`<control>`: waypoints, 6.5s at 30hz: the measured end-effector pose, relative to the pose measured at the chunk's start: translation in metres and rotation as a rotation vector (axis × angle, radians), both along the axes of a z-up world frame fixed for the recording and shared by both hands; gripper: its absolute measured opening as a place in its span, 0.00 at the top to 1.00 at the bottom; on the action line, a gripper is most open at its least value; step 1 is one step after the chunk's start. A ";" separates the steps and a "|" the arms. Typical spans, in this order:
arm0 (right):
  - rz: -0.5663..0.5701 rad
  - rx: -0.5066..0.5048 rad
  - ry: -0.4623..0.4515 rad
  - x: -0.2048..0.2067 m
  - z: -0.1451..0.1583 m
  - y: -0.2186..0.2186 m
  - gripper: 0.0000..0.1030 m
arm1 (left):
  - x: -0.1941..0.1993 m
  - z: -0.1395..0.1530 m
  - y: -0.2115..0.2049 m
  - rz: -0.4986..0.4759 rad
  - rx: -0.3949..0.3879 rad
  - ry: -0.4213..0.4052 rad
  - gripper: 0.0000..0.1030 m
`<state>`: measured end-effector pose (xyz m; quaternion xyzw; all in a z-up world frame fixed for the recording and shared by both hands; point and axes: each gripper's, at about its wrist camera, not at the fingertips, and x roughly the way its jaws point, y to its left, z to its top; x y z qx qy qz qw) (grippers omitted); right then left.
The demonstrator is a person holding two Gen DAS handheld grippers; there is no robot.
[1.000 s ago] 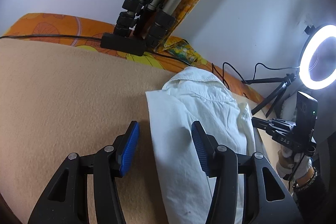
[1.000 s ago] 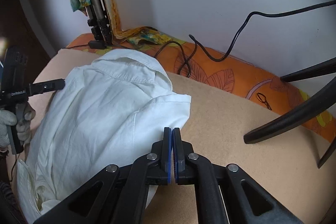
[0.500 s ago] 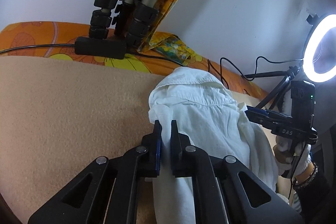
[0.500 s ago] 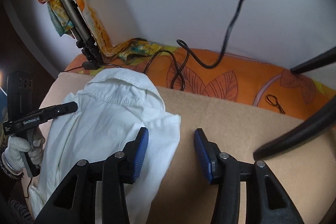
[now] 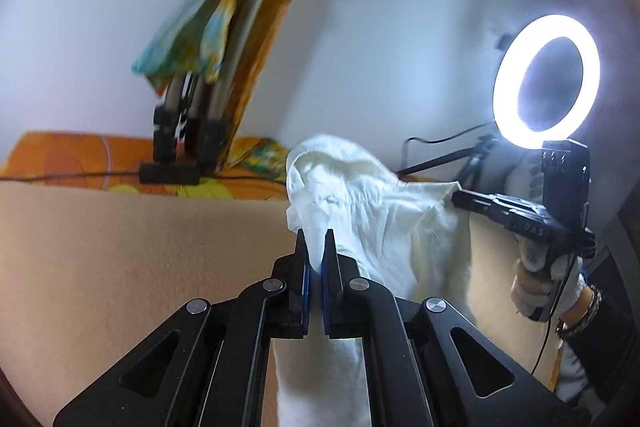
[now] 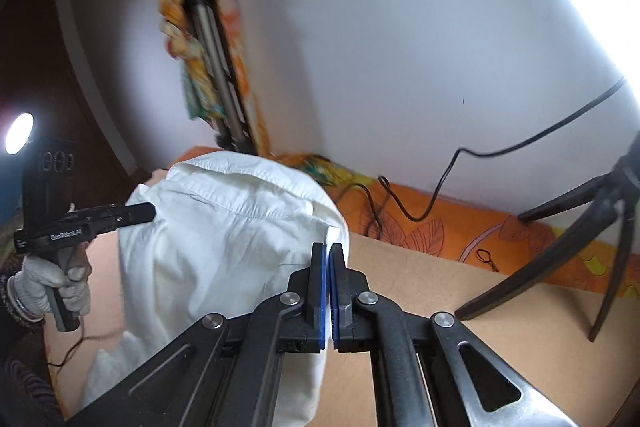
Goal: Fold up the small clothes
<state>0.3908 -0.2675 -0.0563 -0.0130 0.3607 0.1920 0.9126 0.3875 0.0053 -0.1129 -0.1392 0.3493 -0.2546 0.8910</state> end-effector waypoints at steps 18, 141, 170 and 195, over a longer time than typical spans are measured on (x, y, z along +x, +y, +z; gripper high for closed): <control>0.019 0.027 0.001 -0.215 0.017 0.000 1.00 | -0.189 0.007 -0.016 -0.142 0.168 -0.075 0.97; -0.085 0.145 0.297 -0.126 -0.074 -0.058 0.58 | -0.160 -0.053 0.032 0.006 0.079 0.219 0.57; 0.018 0.287 0.434 -0.151 -0.097 -0.025 0.82 | -0.186 -0.079 0.013 0.053 -0.040 0.350 0.85; -0.113 0.021 0.159 -0.203 0.005 -0.082 0.91 | -0.193 -0.004 -0.115 -0.202 0.139 -0.006 0.88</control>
